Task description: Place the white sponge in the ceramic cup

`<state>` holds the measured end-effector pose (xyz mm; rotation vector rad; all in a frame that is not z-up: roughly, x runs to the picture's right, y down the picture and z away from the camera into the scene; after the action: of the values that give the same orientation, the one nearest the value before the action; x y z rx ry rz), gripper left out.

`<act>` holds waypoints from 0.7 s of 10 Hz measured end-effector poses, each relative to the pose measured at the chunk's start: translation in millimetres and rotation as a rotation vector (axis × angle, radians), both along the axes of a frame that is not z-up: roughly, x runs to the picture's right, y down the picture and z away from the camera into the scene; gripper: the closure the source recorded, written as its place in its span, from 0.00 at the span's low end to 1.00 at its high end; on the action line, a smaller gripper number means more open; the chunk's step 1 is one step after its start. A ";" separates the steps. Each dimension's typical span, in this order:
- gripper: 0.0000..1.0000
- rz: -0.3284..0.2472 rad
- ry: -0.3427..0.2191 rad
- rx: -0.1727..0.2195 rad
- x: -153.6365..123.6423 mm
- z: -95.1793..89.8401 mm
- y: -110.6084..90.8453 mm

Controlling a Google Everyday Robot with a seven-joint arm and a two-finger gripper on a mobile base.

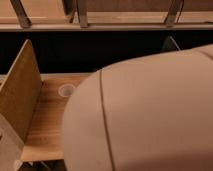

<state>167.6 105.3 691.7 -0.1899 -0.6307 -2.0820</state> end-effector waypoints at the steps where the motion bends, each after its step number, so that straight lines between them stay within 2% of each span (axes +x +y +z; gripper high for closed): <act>1: 0.20 -0.025 -0.018 0.032 -7.1 3.0 -7.3; 3: 0.20 -0.067 -0.104 0.101 -31.2 4.1 -24.2; 5: 0.20 -0.073 -0.189 0.147 -50.9 -1.3 -36.3; 7: 0.20 -0.074 -0.206 0.154 -56.3 -2.2 -38.7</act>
<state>111.3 66.7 689.4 0.0921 -0.5891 -2.2290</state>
